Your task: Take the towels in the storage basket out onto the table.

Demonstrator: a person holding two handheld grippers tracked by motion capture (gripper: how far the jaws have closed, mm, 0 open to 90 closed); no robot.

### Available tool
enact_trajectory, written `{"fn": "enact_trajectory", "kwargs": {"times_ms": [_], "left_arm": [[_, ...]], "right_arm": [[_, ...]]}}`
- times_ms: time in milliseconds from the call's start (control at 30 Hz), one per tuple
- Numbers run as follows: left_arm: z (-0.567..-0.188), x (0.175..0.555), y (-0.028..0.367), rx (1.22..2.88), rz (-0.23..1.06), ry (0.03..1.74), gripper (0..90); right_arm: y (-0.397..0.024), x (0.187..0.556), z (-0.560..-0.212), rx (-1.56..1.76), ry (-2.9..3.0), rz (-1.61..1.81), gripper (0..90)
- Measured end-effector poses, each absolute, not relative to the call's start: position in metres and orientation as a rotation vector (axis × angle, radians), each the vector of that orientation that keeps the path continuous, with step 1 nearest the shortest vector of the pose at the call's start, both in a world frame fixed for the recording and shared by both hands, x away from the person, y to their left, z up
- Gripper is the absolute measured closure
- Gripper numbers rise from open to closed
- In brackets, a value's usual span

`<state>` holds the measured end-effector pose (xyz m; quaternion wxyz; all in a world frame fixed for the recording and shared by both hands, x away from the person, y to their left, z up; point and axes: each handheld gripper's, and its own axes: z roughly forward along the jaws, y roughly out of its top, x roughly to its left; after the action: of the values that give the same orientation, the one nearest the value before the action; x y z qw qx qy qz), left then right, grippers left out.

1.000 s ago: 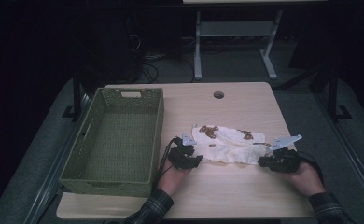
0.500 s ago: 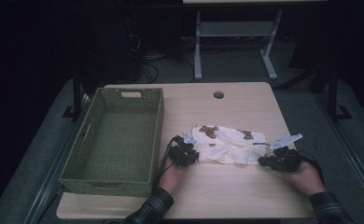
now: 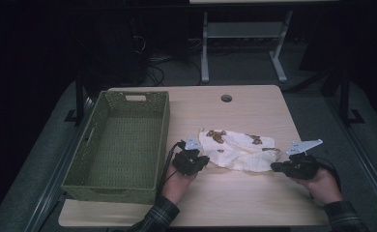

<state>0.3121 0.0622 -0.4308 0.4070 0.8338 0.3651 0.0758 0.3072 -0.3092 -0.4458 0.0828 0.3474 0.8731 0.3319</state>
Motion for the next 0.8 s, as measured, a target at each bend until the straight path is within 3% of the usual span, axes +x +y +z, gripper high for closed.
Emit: {"fn": "enact_trajectory", "kwargs": {"times_ms": [267, 800], "left_arm": [[-0.422, 0.282, 0.068, 2.095, 0.14, 0.886, 86.1], [-0.441, 0.243, 0.071, 2.21, 0.039, 0.892, 85.3]], "right_arm": [[-0.322, 0.283, -0.444, 1.052, 2.58, 1.047, 86.1], [-0.34, 0.247, -0.451, 1.082, 2.622, 1.055, 85.8]]}}
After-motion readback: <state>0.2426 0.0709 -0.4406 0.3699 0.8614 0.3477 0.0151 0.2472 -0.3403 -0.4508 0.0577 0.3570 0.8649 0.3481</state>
